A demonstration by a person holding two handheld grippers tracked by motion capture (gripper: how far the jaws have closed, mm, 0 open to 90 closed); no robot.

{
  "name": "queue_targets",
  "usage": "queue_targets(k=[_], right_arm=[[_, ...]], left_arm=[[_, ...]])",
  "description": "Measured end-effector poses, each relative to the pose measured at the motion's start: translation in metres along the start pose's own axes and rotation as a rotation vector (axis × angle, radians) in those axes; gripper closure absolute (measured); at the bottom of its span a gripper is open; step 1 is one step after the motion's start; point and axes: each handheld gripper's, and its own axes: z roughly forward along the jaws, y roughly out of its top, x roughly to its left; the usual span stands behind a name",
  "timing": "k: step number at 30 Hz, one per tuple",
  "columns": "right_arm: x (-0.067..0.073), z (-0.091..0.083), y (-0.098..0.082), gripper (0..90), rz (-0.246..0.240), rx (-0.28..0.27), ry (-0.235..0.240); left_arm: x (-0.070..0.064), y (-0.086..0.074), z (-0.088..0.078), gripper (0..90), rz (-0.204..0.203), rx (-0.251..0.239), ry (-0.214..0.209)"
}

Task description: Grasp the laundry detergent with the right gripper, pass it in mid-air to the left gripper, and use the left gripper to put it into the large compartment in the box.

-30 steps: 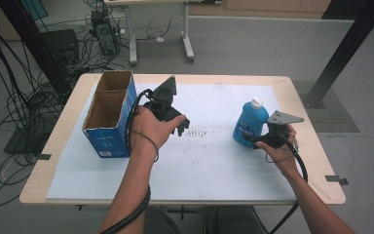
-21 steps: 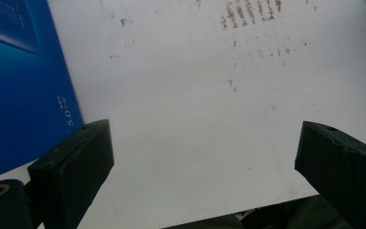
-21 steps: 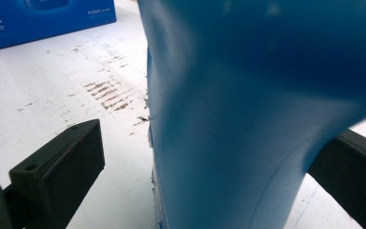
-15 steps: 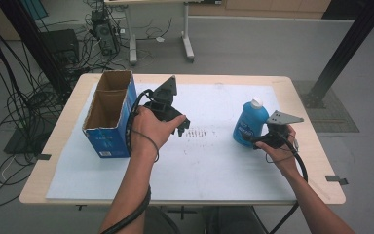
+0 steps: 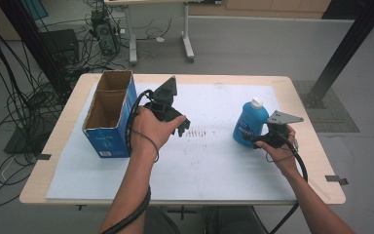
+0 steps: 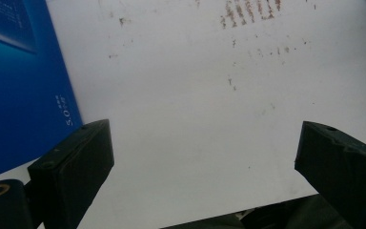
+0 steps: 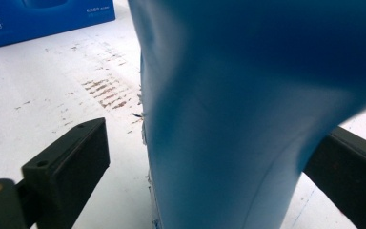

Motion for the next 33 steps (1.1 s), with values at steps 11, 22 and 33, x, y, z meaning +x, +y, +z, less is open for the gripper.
queue_targets(k=[11,22,33], right_arm=[[-0.0016,0.0014,-0.0002,14.9,-0.006,-0.001,0.0],[-0.003,0.0046,-0.0007,22.3,-0.022,-0.005,-0.002],[-0.0032,0.0078,-0.0012,30.0,-0.026,-0.012,0.01]], left_arm=[[0.0006,-0.0009,0.0015,6.1,-0.001,0.003,0.0],[-0.0003,-0.0009,0.001,6.1,0.0,0.001,0.002],[0.0009,-0.0011,0.0009,6.1,0.0,0.001,0.003]])
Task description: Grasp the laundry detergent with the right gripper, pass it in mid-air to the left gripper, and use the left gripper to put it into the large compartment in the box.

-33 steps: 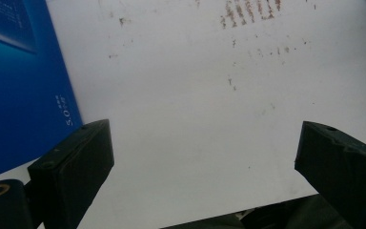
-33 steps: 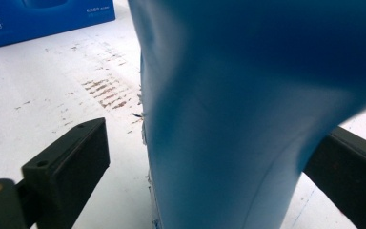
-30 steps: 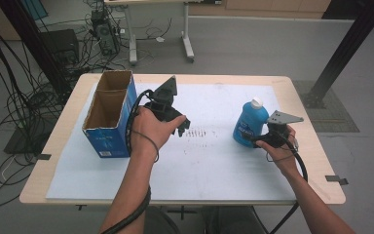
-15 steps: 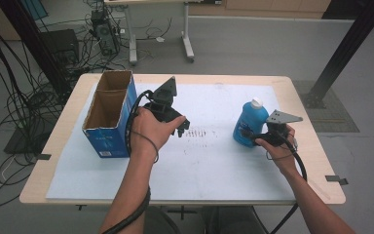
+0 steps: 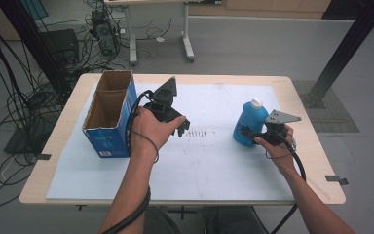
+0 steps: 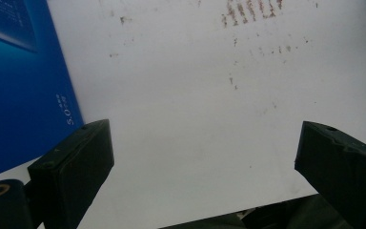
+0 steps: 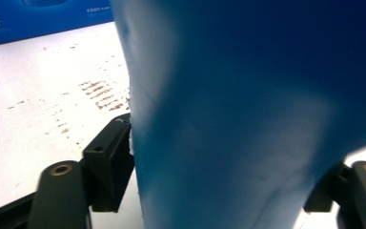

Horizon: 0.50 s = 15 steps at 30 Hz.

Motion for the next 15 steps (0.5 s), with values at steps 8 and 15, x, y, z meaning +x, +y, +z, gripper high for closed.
queue_targets(k=[8,15], right_arm=[[0.0007,0.0012,-0.0013,39.4,-0.008,-0.003,0.02],[-0.0004,0.0009,-0.0022,40.5,0.001,-0.011,0.028]], left_arm=[[0.0007,-0.0009,-0.0018,6.1,-0.002,-0.004,0.006],[-0.002,0.0004,-0.0025,6.1,0.0,-0.008,0.006]])
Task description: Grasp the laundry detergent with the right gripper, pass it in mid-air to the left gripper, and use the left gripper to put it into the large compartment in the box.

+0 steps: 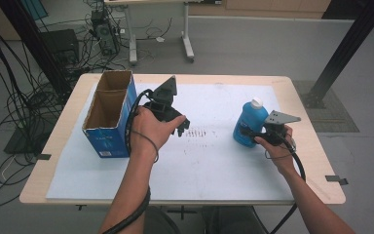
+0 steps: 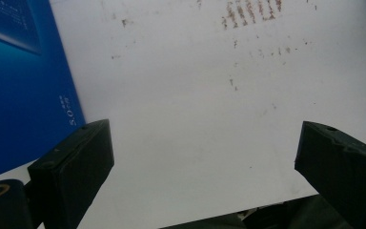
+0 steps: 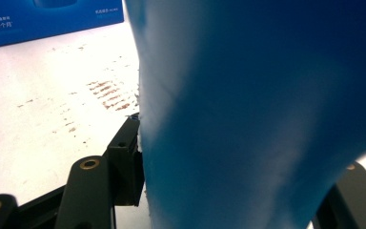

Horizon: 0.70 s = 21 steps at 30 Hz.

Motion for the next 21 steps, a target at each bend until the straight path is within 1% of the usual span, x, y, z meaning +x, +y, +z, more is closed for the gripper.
queue_targets(k=[7,10,14,21], right_arm=[[-0.0006,-0.0001,-0.0004,40.9,0.008,-0.003,0.005],[-0.0008,-0.0001,-0.0003,41.1,0.009,-0.002,0.007],[-0.0006,-0.0001,-0.0001,41.1,0.007,0.0,0.005],[-0.0002,0.0,0.0003,41.2,0.007,0.004,0.001]], left_arm=[[-0.001,0.0011,0.0011,6.1,0.006,0.003,0.0],[-0.001,0.001,0.0013,6.1,0.0,0.001,0.0],[-0.0006,0.0006,0.001,6.1,0.006,0.003,-0.001],[0.0003,-0.0003,0.0005,6.1,0.001,0.003,0.001]])
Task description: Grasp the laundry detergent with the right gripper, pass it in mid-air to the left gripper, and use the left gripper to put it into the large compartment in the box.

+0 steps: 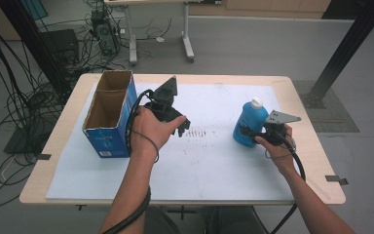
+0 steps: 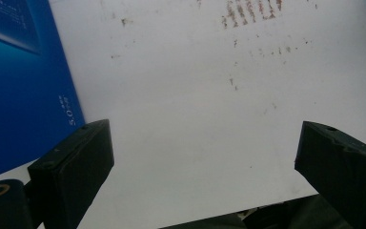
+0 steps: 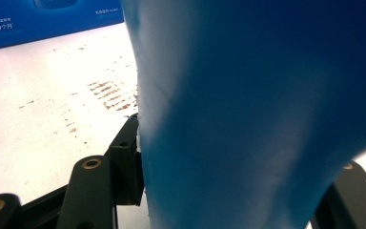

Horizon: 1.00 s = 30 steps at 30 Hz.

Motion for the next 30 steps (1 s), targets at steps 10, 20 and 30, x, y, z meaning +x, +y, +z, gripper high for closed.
queue_targets(k=[10,20,30], right_arm=[[-0.0003,0.0,-0.0002,41.2,-0.002,-0.001,0.002],[-0.0004,0.0001,-0.0004,41.4,-0.005,-0.002,0.003],[-0.0008,0.0001,-0.0002,41.8,-0.003,-0.001,0.005]], left_arm=[[0.0003,-0.001,-0.0002,6.1,0.002,0.001,0.001],[0.0004,-0.0021,-0.0015,6.1,0.0,-0.001,-0.002],[0.0002,-0.0021,-0.0016,6.1,0.002,-0.001,0.0]])
